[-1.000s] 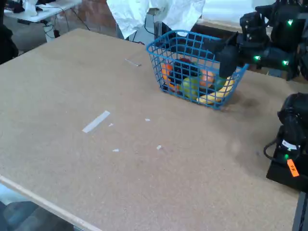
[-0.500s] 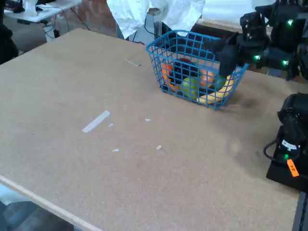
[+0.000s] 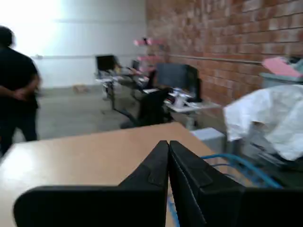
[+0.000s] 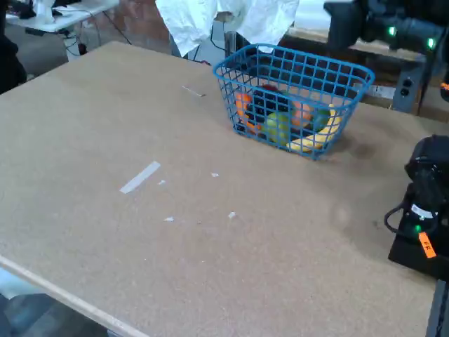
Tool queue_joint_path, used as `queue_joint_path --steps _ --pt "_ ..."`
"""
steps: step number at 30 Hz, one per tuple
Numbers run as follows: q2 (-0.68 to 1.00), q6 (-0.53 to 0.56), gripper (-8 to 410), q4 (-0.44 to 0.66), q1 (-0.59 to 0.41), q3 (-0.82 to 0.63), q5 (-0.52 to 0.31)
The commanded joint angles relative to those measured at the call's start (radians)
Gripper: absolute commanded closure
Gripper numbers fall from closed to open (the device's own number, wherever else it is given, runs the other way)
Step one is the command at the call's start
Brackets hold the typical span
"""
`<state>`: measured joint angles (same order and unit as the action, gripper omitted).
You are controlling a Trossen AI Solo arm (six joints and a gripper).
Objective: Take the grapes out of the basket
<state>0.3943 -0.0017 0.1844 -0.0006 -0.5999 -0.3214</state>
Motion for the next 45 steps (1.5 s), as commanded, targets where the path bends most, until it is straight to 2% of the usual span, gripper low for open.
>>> queue_joint_path --steps 1,5,8,12,19,25,28,33,39,42,45 --pt "0.121 -0.032 402 0.149 0.000 -0.168 -0.073" --pt "0.269 -0.041 402 0.273 0.000 -0.338 -0.093" --pt "0.372 -0.075 402 0.310 -0.001 -0.436 -0.153" --pt "0.491 -0.071 402 0.392 -0.017 -0.550 -0.162" --pt "0.634 -0.075 402 0.515 -0.141 -0.663 -0.168" --pt "0.721 -0.172 402 0.515 -0.285 -0.668 -0.131" --pt "0.790 -0.249 402 0.500 -0.362 -0.668 -0.065" --pt "0.920 -0.281 402 0.444 -0.472 -0.668 0.090" --pt "1.040 -0.436 396 0.321 -0.491 -0.668 0.098" --pt "1.091 -0.499 372 0.288 -0.491 -0.668 0.123" --pt "1.136 -0.494 330 0.229 -0.492 -0.668 0.155"
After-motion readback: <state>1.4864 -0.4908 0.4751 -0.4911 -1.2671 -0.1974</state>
